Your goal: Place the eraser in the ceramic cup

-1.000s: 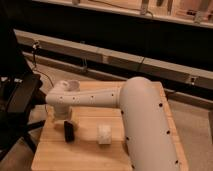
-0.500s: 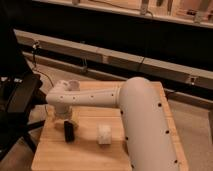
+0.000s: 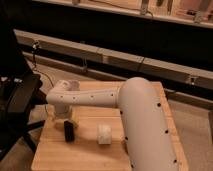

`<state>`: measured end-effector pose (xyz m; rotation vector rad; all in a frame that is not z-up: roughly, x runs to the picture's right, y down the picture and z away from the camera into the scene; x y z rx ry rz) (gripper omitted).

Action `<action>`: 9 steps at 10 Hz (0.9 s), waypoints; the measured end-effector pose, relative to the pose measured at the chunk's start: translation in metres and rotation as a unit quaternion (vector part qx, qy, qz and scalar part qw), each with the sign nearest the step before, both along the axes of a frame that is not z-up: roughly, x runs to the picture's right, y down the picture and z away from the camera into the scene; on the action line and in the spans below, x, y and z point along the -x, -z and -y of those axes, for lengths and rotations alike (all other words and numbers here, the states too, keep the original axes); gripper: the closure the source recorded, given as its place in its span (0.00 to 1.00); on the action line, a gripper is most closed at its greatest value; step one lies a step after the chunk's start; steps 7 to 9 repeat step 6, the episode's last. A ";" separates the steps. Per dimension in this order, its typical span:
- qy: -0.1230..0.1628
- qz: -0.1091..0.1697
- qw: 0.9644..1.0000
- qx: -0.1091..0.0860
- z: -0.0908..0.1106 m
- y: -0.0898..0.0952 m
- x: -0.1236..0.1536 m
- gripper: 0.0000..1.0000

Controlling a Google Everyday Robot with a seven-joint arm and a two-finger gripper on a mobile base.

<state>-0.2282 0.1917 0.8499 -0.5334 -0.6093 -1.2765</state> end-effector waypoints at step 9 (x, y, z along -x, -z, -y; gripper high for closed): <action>-0.005 -0.014 1.000 0.018 -0.010 -0.006 -0.007 0.92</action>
